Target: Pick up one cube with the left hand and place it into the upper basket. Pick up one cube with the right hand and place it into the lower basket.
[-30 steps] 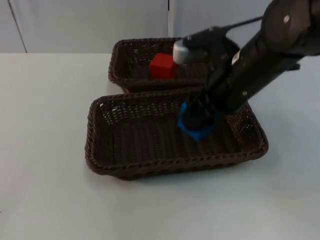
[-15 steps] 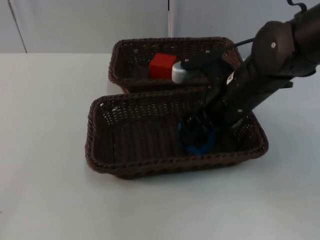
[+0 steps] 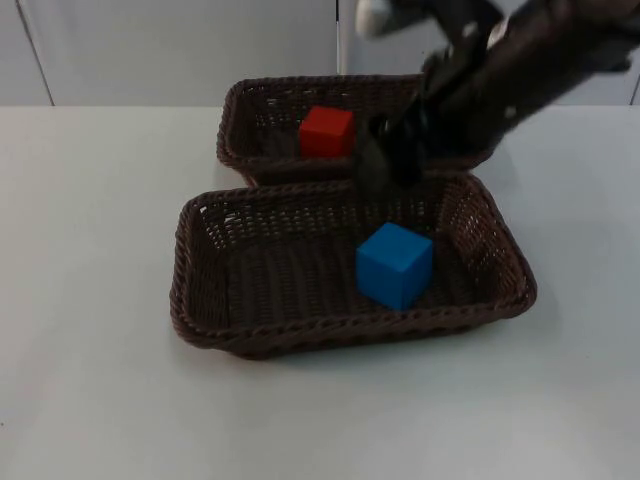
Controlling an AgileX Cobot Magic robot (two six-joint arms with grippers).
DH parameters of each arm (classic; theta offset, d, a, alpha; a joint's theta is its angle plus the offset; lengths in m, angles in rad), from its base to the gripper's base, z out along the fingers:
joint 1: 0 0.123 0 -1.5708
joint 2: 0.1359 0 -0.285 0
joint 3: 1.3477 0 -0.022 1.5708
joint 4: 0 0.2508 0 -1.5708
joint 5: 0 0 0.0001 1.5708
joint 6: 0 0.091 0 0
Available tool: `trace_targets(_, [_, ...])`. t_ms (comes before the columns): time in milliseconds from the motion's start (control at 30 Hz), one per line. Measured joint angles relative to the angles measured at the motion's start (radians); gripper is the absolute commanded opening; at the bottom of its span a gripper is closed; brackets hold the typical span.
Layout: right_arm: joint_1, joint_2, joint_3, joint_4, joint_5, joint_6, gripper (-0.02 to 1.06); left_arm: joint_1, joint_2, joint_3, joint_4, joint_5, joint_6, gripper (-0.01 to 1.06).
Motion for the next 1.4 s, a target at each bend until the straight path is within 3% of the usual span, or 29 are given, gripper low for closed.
trace_targets(267, [0.0, -0.162, 0.0, 0.0, 0.032, 0.0, 0.78, 0.0, 0.0, 0.0, 0.0, 0.0, 0.0, 0.83])
trace_targets(733, [0.0, -0.306, 0.002, -0.031, 0.174, -0.005, 0.78, 0.0, 0.0, 0.0, 0.0, 0.0, 0.0, 0.83])
trace_targets(1267, [0.0, -0.55, 0.174, -0.035, 0.158, -0.008, 0.78, 0.0, -0.091, 0.002, -0.028, 0.002, 0.0, 0.83])
trace_targets(1400, [0.0, -0.619, 0.233, -0.035, 0.141, -0.008, 0.78, 0.0, -0.173, -0.002, -0.037, 0.052, 0.0, 0.83])
